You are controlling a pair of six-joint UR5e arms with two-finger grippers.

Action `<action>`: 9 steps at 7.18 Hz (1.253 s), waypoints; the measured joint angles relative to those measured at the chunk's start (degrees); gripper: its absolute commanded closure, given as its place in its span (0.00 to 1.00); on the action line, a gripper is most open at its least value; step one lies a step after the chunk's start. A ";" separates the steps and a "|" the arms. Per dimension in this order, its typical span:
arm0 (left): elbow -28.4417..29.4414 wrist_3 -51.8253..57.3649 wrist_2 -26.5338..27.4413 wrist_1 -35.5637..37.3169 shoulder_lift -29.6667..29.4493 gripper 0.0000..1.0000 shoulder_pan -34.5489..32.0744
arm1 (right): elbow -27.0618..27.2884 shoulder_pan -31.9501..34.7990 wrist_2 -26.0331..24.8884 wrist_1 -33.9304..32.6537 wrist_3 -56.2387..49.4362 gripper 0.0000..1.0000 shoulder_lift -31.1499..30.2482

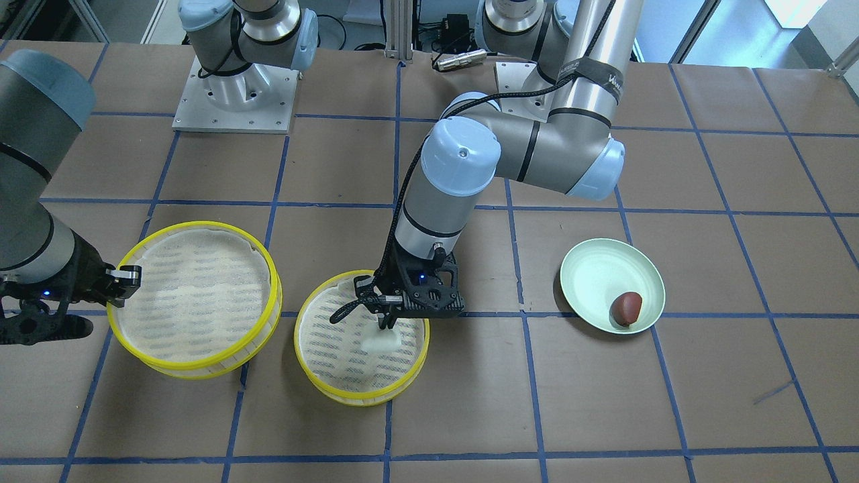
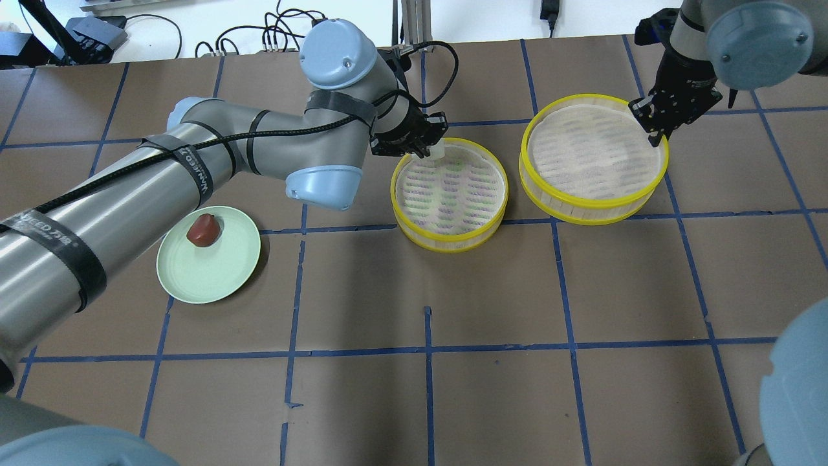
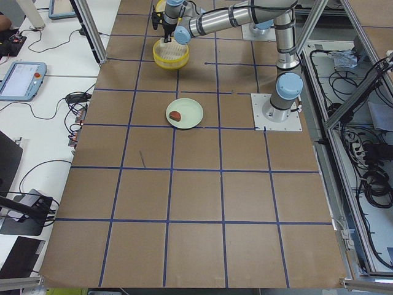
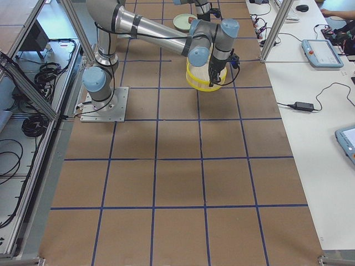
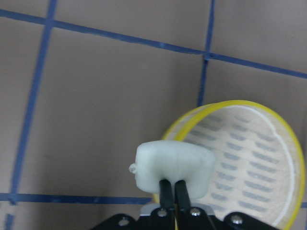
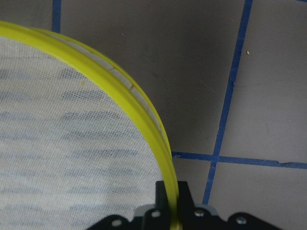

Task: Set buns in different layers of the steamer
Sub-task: 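Release the white bun in the bottom tier and withdraw the left gripper, then restack the top tier with the right gripper while the left reaches the red bun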

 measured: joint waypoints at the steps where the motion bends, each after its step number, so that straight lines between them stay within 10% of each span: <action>1: -0.37 0.09 0.60 0.13 0.13 0.00 -0.13 | 0.05 -0.02 0.09 -0.01 0.14 0.85 -0.01; 4: -1.98 5.42 2.88 -0.71 2.21 0.00 1.80 | -0.19 0.85 0.92 0.53 3.93 0.84 -0.71; 9: -8.79 42.61 6.21 -17.87 13.79 0.00 27.40 | -0.65 15.02 4.05 -2.22 29.68 0.85 1.62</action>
